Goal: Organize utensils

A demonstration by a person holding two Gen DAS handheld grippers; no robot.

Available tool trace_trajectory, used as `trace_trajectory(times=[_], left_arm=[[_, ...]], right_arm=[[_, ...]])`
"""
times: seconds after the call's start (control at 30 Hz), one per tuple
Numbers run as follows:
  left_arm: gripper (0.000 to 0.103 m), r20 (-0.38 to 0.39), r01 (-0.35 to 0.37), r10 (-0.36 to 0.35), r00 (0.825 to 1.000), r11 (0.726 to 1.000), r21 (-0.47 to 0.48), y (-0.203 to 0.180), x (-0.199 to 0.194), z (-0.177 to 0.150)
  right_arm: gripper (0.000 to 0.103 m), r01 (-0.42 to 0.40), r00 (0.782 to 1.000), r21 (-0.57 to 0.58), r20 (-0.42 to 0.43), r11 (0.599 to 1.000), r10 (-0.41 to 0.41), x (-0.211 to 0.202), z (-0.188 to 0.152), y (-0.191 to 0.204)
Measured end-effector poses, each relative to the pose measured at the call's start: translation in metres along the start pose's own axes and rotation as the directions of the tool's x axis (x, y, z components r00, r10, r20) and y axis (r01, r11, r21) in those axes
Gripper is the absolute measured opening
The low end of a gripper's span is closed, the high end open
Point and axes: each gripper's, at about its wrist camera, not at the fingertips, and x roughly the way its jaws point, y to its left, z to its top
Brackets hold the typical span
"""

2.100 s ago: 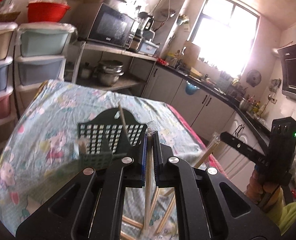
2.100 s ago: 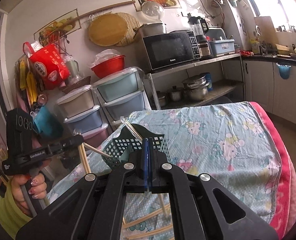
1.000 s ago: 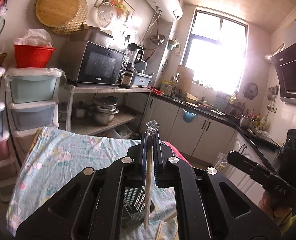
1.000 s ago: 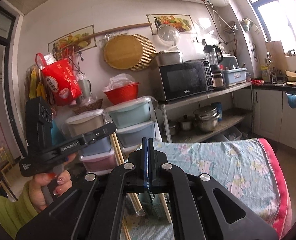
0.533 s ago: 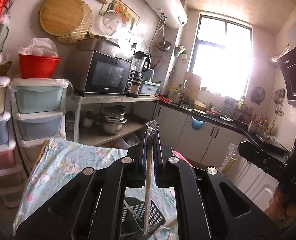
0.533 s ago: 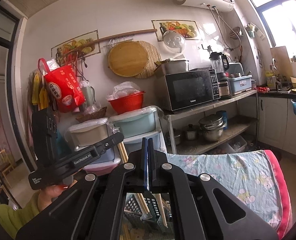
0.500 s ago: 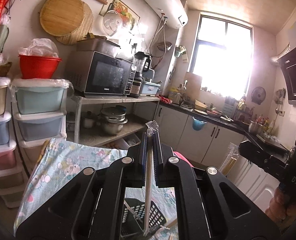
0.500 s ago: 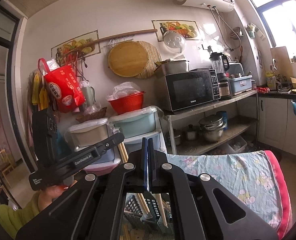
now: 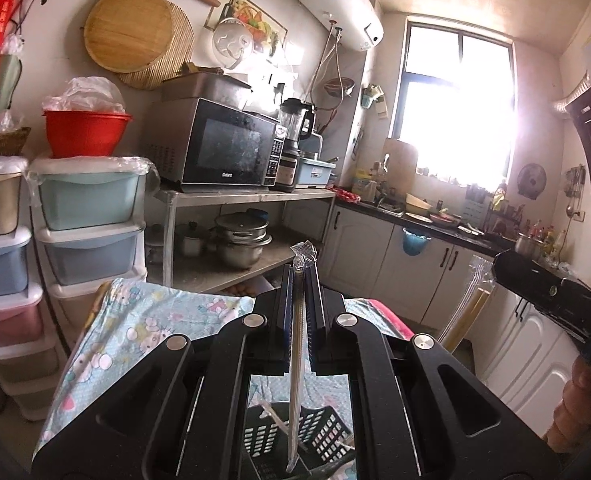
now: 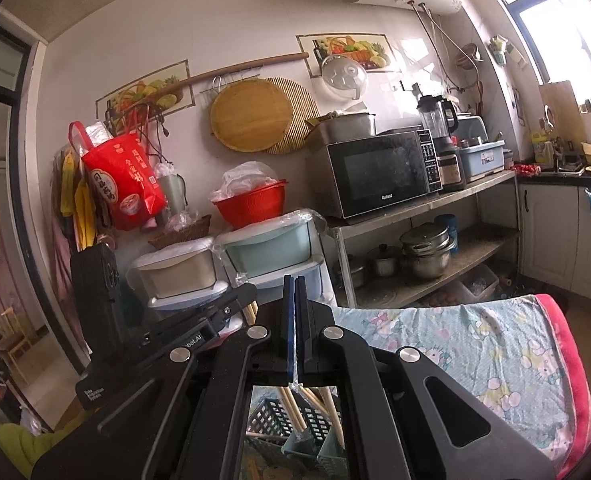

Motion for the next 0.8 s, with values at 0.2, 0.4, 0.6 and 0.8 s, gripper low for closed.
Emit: trace_trajectory(times=[0.2,0.4,0.6,0.8], left_arm=[[0.003,-0.005,-0.019,0.019,1.0,1.0,0.007,0.002,0.006,-0.009],[0.003,-0.006,-0.034,0.034,0.999,0.999,0.022,0.001,0.012,-0.019],[0.003,-0.025,-0.037,0.037,0.999,0.999,0.023,0.001,0.018,-0.033],[0.003,-0.04,-0.039,0.04,0.998,0.999,0.018,0.005,0.022,-0.043]], right_arm=[[0.001,-0.002,1.0,0.018,-0.015,1.0,0.003,0.01,-0.007,-0.006],[0.001,0.004,0.999,0.036,-0.035,0.999,-0.003,0.02,-0.017,-0.013],[0.001,0.024,0.998,0.049,-0.056,0.999,-0.021,0.028,-0.028,-0.02],[0.001,0.037,0.997,0.059,-0.066,0.998,-0.033,0.03,-0.037,-0.024]])
